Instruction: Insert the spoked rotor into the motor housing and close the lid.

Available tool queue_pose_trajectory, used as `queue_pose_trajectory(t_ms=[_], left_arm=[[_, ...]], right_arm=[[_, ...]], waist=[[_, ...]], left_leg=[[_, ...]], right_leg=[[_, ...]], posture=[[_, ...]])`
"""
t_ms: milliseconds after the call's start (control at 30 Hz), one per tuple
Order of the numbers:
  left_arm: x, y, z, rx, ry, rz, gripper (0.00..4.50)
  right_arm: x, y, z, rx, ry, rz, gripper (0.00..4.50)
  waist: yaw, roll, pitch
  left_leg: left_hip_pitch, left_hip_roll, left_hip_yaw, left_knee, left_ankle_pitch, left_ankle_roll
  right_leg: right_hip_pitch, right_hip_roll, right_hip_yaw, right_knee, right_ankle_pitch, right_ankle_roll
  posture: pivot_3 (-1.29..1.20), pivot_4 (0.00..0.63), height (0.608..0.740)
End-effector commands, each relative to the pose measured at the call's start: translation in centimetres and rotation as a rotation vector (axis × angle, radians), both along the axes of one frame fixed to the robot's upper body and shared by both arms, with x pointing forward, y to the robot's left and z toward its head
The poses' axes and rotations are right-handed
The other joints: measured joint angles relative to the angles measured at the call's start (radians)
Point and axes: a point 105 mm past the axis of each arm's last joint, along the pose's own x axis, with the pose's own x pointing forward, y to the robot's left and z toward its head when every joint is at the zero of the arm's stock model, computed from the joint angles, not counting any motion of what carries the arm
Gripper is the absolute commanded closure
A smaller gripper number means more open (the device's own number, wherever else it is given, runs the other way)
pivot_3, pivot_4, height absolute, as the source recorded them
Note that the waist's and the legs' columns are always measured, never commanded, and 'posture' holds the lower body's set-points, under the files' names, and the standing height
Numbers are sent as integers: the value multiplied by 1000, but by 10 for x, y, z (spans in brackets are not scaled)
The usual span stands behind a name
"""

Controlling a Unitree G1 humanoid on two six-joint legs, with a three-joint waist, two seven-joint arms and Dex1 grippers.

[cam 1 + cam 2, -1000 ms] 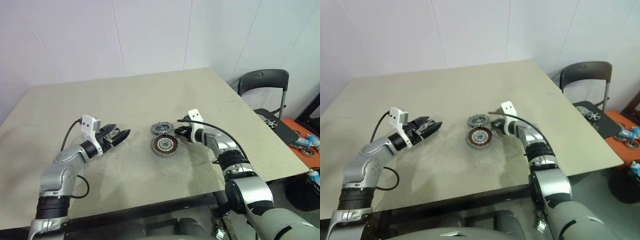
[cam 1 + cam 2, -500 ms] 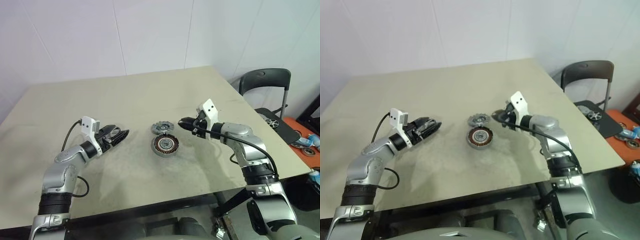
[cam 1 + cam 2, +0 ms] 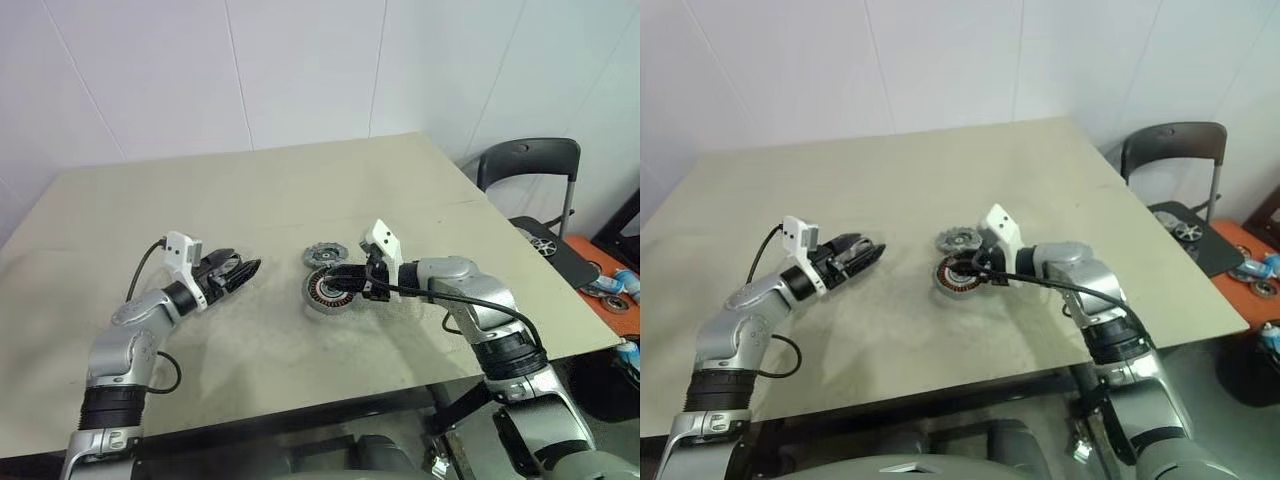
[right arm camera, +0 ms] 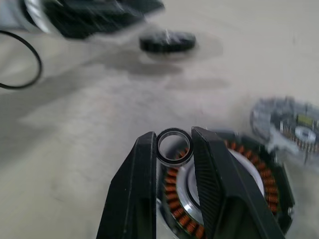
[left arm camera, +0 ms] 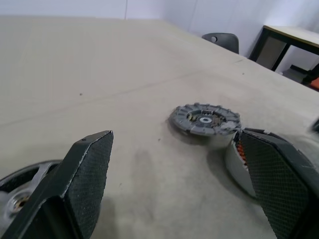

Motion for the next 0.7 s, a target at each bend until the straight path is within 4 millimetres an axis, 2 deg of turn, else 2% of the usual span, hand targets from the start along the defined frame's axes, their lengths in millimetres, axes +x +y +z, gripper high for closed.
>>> queue_pose_trajectory(t_ms=[33, 233, 467, 700], left_arm=[[1, -3, 18, 10, -55, -4, 176], [-2, -3, 20, 16, -50, 10, 176], [-4, -2, 21, 25, -42, 18, 176], [-5, -2, 19, 26, -41, 16, 176]], right_arm=[[13, 6, 12, 10, -66, 5, 3791], [22, 1, -4, -33, -46, -20, 3791], [15, -3, -23, -96, -25, 27, 3791], [24, -7, -27, -96, -12, -16, 3791]], waist=[[0, 0, 0], [1, 0, 0], [-2, 0, 0], [-1, 0, 0]], left_leg=[[0, 0, 0, 0, 0, 0], [0, 0, 0, 0, 0, 0], [0, 0, 0, 0, 0, 0], [0, 0, 0, 0, 0, 0]], right_leg=[[0, 0, 0, 0, 0, 0], [0, 0, 0, 0, 0, 0], [0, 0, 0, 0, 0, 0], [0, 0, 0, 0, 0, 0]], posture=[[0, 0, 740], [0, 0, 740], [0, 0, 740], [0, 0, 740]])
